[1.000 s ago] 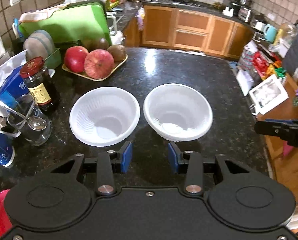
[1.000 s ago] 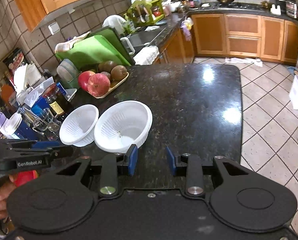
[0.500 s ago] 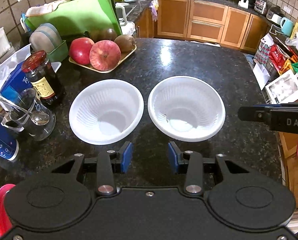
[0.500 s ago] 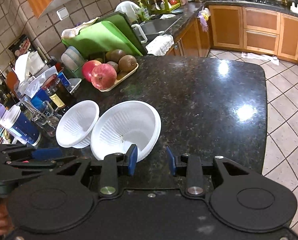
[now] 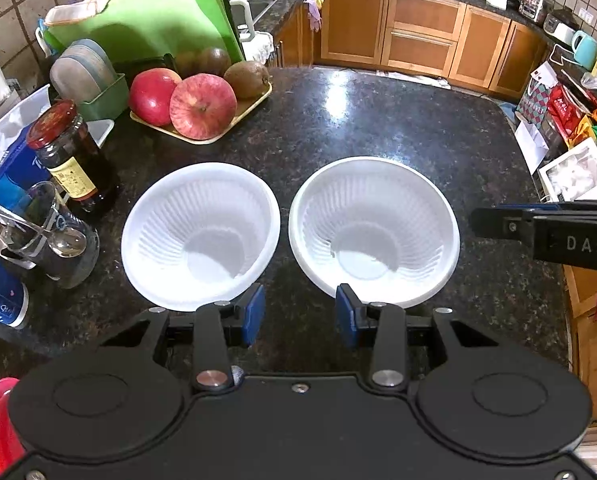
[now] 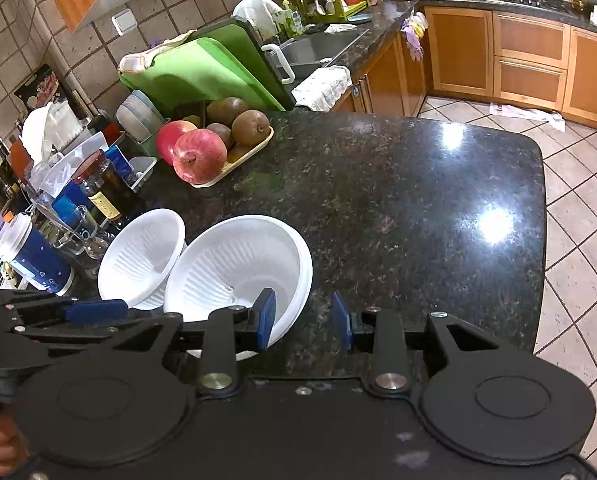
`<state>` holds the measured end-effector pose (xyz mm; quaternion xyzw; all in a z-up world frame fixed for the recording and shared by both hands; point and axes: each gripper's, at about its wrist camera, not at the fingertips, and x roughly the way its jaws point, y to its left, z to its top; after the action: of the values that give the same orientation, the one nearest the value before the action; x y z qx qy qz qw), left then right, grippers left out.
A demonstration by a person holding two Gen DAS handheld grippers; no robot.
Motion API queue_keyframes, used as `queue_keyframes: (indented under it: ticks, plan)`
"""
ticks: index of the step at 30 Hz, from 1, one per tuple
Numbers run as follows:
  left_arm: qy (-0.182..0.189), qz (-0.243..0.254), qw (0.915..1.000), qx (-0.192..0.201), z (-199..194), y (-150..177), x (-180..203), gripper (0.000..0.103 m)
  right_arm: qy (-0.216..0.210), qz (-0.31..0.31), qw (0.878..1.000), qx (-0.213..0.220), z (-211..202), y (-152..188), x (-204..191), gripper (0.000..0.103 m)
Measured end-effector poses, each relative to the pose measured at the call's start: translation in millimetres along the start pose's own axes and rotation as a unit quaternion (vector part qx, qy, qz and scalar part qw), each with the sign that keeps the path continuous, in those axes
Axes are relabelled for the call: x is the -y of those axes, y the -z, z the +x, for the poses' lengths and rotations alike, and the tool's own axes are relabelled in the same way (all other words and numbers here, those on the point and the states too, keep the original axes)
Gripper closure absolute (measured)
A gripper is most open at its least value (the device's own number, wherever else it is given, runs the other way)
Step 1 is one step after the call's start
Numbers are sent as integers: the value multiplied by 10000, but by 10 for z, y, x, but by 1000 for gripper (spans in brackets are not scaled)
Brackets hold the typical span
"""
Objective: Organize plates and bowls
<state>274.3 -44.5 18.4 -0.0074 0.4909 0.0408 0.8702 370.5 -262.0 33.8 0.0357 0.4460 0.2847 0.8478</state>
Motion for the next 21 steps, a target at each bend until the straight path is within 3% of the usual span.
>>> queue_keyframes:
  ticks: [21]
  plan:
    - [-114, 24, 9999, -87, 85, -81, 26, 54, 25, -117, 9998, -158, 207, -139, -54, 69]
